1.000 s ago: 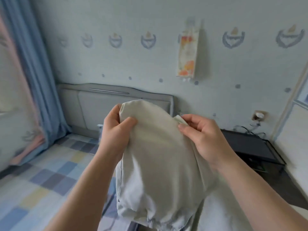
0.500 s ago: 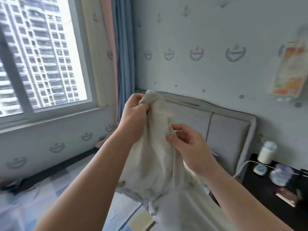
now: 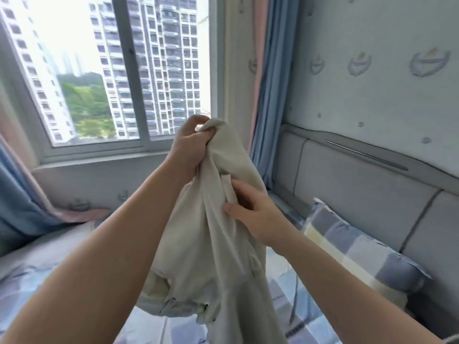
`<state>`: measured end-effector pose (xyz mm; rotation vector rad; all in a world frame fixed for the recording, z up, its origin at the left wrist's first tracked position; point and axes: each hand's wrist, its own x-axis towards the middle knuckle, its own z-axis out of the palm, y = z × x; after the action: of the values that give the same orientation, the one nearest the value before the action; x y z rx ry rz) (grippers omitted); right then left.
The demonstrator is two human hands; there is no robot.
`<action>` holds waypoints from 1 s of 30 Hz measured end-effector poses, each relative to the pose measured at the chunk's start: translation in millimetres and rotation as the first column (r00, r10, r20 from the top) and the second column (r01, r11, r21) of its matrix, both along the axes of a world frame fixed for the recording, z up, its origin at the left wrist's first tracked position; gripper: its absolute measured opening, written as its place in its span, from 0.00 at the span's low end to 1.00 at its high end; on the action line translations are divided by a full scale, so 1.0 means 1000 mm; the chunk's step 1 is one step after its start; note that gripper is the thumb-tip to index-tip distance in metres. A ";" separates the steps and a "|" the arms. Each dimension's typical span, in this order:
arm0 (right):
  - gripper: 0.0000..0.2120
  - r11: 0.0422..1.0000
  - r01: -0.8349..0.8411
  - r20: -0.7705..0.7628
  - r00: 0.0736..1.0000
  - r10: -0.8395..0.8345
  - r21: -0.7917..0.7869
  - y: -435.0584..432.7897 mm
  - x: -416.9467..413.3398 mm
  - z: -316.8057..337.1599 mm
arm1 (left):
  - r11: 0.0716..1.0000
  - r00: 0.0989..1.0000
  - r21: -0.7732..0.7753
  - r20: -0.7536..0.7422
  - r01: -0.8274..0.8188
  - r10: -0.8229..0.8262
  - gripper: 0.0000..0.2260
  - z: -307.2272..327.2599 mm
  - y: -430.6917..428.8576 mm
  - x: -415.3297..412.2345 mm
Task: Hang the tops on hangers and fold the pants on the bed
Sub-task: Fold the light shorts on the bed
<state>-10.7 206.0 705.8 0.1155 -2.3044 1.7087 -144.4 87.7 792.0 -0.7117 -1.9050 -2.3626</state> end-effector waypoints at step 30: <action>0.09 0.854 -0.500 0.513 0.775 0.369 0.141 0.144 -0.154 -0.151 | 0.877 0.937 -0.346 -0.014 -0.333 0.350 0.12 -0.110 -0.028 -0.070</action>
<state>-164.7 350.3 555.2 0.3600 -3.0769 1.7587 -214.2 59.3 682.3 -0.2877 -2.2715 -1.8760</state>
